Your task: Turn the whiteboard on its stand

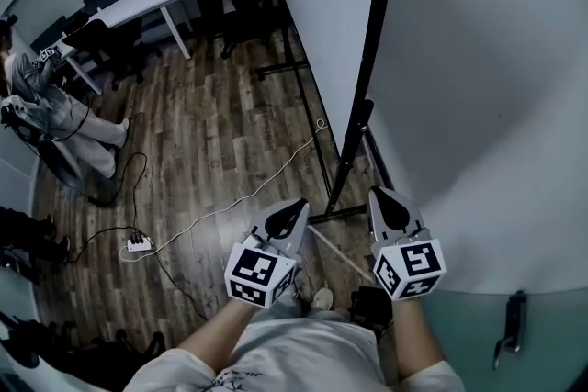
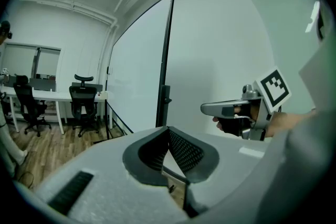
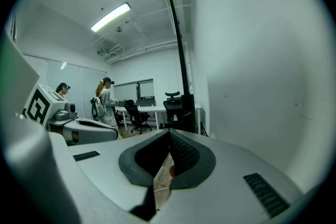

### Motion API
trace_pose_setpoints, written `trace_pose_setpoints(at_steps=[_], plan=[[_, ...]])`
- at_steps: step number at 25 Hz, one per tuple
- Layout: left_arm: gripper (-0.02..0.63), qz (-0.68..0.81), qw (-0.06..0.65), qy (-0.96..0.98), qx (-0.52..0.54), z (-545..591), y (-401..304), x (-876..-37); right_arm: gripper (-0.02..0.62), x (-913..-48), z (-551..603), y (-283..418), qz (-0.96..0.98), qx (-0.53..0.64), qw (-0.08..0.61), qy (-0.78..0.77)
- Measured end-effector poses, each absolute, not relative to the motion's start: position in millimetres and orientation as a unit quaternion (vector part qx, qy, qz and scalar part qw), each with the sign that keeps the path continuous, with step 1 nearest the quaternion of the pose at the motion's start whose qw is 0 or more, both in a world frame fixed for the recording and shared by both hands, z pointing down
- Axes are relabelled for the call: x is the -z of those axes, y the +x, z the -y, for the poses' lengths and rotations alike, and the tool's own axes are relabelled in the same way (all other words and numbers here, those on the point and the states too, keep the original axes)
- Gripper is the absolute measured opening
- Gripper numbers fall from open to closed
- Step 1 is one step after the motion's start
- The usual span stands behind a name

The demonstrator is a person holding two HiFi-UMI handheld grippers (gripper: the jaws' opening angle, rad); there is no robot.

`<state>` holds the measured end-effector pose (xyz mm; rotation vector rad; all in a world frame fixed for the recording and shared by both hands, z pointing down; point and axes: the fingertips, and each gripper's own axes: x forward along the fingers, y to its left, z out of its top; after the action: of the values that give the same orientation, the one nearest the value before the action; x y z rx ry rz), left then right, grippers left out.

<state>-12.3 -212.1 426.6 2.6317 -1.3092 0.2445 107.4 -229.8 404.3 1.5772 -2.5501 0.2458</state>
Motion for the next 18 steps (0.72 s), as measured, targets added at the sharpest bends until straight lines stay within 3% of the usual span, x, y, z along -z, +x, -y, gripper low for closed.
trace_pose_setpoints(at_steps=[18], plan=[[0.011,0.426,0.091,0.897,-0.077,279,-21,-423,0.026,-409,312,99,0.832,-0.082,0.072,0.543]])
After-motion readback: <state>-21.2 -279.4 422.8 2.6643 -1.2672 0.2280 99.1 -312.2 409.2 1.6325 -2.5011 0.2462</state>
